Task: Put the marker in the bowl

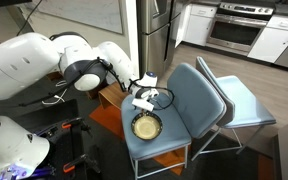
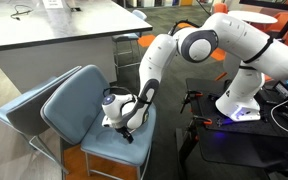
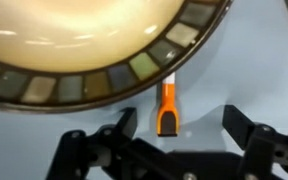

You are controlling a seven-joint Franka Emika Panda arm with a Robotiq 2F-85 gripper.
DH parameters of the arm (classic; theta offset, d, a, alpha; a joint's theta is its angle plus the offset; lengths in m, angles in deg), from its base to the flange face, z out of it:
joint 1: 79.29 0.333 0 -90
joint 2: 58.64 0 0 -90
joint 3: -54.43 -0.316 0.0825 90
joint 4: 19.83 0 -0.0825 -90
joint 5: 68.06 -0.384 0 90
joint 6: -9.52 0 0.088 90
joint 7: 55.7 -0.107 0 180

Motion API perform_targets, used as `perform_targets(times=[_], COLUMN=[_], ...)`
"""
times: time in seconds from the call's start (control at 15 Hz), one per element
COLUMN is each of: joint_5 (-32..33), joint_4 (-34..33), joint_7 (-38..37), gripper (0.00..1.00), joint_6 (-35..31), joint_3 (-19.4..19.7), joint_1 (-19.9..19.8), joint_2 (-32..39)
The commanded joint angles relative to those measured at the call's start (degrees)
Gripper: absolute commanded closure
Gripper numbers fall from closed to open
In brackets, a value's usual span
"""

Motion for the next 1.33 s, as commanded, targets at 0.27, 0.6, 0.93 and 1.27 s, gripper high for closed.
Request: perform_targets(times=[0.27,0.6,0.93,1.27], joint_5=[0.54,0.76,0.56,0.66], joint_4=[2.21,5.47,7.38,6.72], joint_7=[-1.15,-1.38,-2.52,-2.98], gripper=[0.00,0.00,0.23,0.58], joint_6=[-2.57,-6.08,-5.59,-5.24], joint_3=[0.92,0.95,1.40,2.21], joint_1=[0.93,0.57,1.00,1.34], joint_2=[-1.13,-2.58,-4.87,-4.67])
